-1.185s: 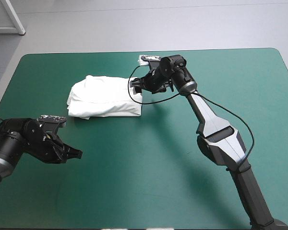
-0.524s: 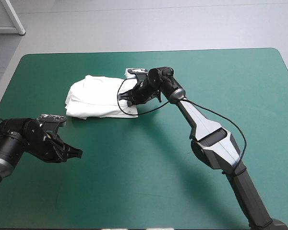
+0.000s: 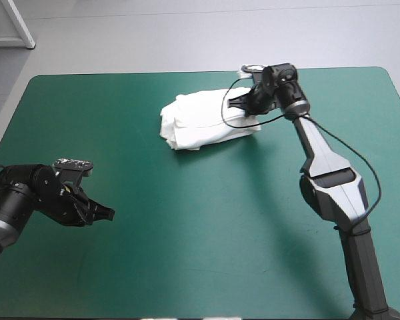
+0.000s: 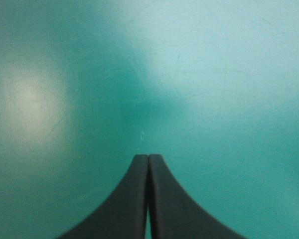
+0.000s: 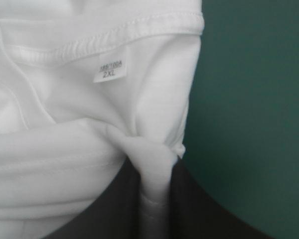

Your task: Fold the cloth

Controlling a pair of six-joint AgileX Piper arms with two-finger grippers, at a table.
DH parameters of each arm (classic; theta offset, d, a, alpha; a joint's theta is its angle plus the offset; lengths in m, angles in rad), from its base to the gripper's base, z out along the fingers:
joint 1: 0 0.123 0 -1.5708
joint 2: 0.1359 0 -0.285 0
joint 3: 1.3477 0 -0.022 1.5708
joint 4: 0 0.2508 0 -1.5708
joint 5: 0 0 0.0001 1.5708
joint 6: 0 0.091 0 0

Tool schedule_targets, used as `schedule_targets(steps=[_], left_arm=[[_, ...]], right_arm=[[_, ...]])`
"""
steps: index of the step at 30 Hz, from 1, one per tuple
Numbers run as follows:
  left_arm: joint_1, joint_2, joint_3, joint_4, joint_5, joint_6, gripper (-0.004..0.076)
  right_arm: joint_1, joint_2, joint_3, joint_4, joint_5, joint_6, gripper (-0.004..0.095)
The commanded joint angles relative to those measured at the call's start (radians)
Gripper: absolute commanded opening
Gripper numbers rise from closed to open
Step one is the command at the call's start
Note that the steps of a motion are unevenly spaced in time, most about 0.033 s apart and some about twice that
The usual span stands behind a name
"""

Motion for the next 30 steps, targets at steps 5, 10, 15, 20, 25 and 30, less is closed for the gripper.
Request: schedule_targets(steps=[5,10,15,20,25,30], left_arm=[[-0.001,-0.021,-0.022,-0.016,-0.016,-0.005,-0.0009],[-0.001,-0.021,-0.022,-0.016,-0.016,-0.001,-0.0009],[-0.001,-0.021,-0.017,-0.019,-0.022,-0.001,-0.0009],[-0.001,-0.021,-0.009,-0.02,-0.025,-0.001,-0.0009],[-0.001,-0.021,-0.009,-0.02,-0.025,-0.001,-0.0009],[-0.001,-0.021,-0.009,-0.02,-0.047,-0.001,-0.0009]], right_arm=[[-0.222,-0.198,0.258,-0.063,-0.027,-0.064,-0.0019],[-0.354,-0.3,0.473,-0.081,-0.027,-0.121,-0.0019],[-0.462,-0.351,0.565,-0.079,-0.028,-0.121,-0.0018],[-0.505,-0.362,0.565,-0.001,-0.028,-0.094,0.0316],[-0.511,-0.42,0.565,-0.008,-0.028,-0.037,0.0943],[-0.511,-0.558,0.592,-0.006,-0.028,-0.007,0.0758]])
